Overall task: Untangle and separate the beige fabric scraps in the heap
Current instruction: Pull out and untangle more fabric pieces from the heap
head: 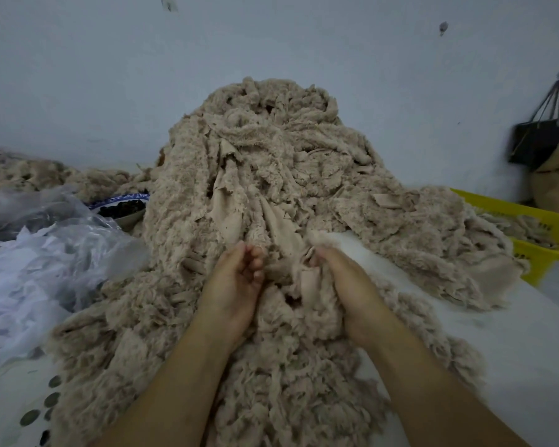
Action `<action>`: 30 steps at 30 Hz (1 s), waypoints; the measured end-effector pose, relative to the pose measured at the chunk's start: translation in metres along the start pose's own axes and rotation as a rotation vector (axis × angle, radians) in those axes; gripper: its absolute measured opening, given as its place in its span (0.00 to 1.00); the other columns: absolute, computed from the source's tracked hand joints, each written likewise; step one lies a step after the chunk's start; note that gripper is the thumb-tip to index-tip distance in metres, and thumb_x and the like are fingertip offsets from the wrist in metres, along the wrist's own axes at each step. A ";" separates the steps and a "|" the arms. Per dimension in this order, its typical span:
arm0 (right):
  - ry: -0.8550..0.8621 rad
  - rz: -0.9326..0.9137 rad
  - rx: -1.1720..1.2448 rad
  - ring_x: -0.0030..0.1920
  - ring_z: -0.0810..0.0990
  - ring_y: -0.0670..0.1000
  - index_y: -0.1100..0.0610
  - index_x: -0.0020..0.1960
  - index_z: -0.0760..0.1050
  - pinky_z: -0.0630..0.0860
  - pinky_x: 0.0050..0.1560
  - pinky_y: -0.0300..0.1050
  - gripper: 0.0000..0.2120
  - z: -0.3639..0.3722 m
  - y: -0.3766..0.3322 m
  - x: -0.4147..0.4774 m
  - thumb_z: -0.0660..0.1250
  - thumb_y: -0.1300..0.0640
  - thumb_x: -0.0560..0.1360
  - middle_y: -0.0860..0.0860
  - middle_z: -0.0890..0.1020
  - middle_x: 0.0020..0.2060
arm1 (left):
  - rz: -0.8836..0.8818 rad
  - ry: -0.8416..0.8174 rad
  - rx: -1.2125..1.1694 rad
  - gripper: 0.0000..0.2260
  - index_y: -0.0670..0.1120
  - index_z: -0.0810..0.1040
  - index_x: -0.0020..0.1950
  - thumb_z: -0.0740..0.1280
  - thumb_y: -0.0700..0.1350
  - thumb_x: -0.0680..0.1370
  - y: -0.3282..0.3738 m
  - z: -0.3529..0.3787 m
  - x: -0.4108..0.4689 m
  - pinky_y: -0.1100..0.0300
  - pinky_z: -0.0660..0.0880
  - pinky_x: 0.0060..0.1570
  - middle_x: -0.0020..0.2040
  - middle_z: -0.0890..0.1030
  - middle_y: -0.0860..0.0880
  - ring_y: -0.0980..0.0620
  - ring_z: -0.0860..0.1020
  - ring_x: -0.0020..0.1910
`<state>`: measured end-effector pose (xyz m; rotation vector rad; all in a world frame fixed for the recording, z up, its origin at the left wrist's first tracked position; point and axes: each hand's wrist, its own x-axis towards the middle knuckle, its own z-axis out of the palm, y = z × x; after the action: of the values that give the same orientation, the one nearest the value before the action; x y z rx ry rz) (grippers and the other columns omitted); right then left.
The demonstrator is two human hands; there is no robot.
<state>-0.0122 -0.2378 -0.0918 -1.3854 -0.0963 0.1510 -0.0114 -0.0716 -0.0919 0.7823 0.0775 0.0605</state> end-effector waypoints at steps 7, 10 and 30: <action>-0.082 -0.124 0.129 0.59 0.80 0.38 0.40 0.58 0.82 0.78 0.55 0.38 0.20 0.007 -0.006 -0.005 0.57 0.34 0.76 0.38 0.83 0.58 | 0.193 -0.389 1.035 0.11 0.61 0.82 0.47 0.67 0.66 0.74 -0.026 0.015 -0.025 0.72 0.75 0.44 0.46 0.84 0.63 0.65 0.81 0.47; -0.054 -0.119 0.135 0.61 0.79 0.40 0.40 0.56 0.83 0.75 0.61 0.44 0.15 0.006 -0.005 -0.002 0.59 0.39 0.79 0.37 0.82 0.59 | 0.174 -0.443 1.071 0.11 0.50 0.76 0.40 0.69 0.53 0.79 -0.028 0.013 -0.023 0.67 0.72 0.34 0.31 0.76 0.60 0.61 0.74 0.32; 0.300 -0.053 0.390 0.40 0.79 0.48 0.54 0.54 0.81 0.79 0.47 0.47 0.20 -0.025 0.007 0.026 0.54 0.44 0.84 0.48 0.82 0.40 | 0.333 -0.004 0.715 0.16 0.52 0.75 0.32 0.68 0.42 0.80 -0.012 0.023 -0.026 0.67 0.71 0.33 0.29 0.75 0.58 0.59 0.73 0.31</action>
<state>0.0165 -0.2567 -0.1041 -1.0022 0.1410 -0.0814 -0.0349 -0.0984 -0.0824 1.5056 -0.0410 0.3616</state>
